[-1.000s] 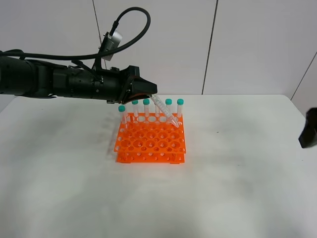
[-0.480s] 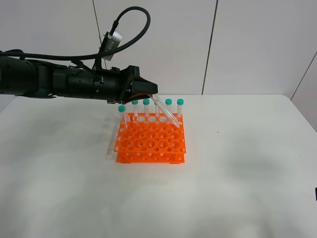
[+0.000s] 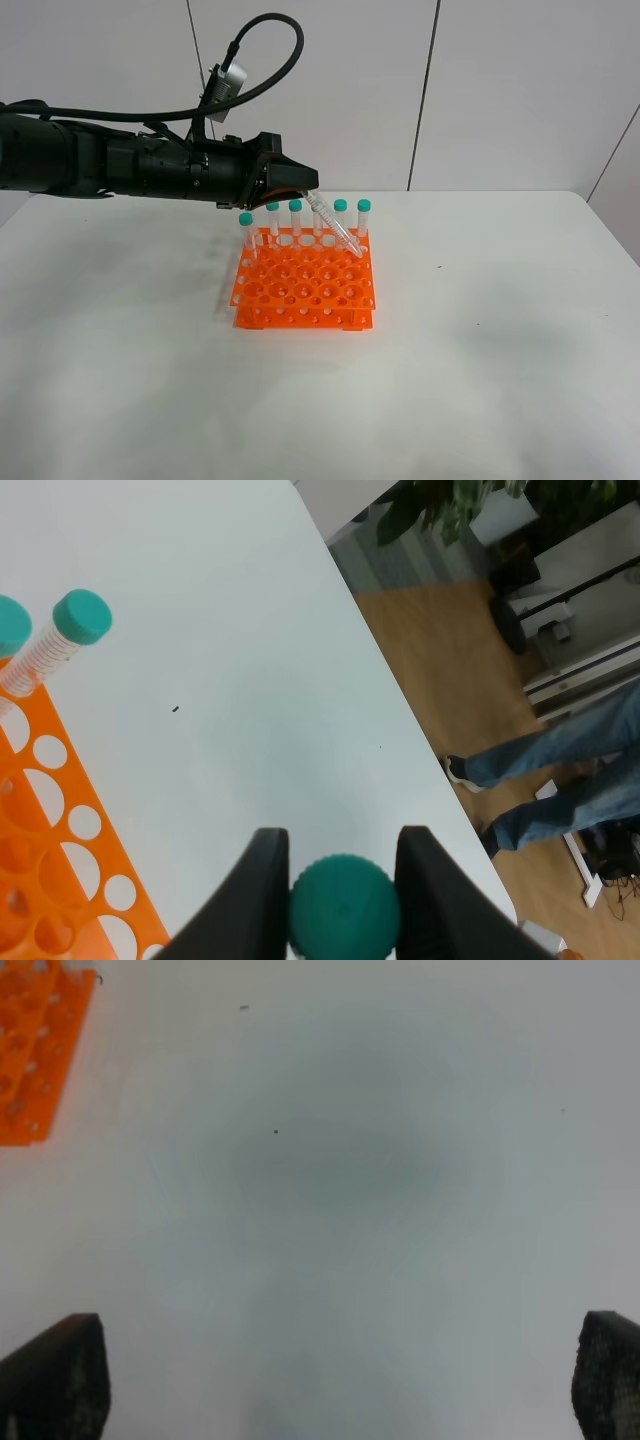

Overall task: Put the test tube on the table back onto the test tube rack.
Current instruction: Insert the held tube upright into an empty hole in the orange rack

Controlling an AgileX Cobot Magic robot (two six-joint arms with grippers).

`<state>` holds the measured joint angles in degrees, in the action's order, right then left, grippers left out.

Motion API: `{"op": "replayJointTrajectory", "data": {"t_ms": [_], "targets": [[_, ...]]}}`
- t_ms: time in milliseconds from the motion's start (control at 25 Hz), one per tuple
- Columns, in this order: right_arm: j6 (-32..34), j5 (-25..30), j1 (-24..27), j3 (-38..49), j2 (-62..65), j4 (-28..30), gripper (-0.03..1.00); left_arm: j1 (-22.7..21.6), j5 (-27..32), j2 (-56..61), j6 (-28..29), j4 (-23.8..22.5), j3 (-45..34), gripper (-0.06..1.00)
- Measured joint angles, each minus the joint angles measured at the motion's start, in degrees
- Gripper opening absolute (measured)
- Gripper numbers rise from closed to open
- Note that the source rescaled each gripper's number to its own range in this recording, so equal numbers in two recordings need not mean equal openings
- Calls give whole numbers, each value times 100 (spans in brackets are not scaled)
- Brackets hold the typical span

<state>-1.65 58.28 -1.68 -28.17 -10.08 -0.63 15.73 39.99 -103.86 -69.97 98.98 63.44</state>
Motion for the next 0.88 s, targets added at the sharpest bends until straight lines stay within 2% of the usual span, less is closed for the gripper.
{"op": "replayJointTrajectory", "data": {"t_ms": [280,880], "targets": [[0,5,0,0,1008,0,100,0,44,0,-4,0,0,0],[17,6,0,0,1044,-26,100,0,151,0,-4,0,0,0]]}}
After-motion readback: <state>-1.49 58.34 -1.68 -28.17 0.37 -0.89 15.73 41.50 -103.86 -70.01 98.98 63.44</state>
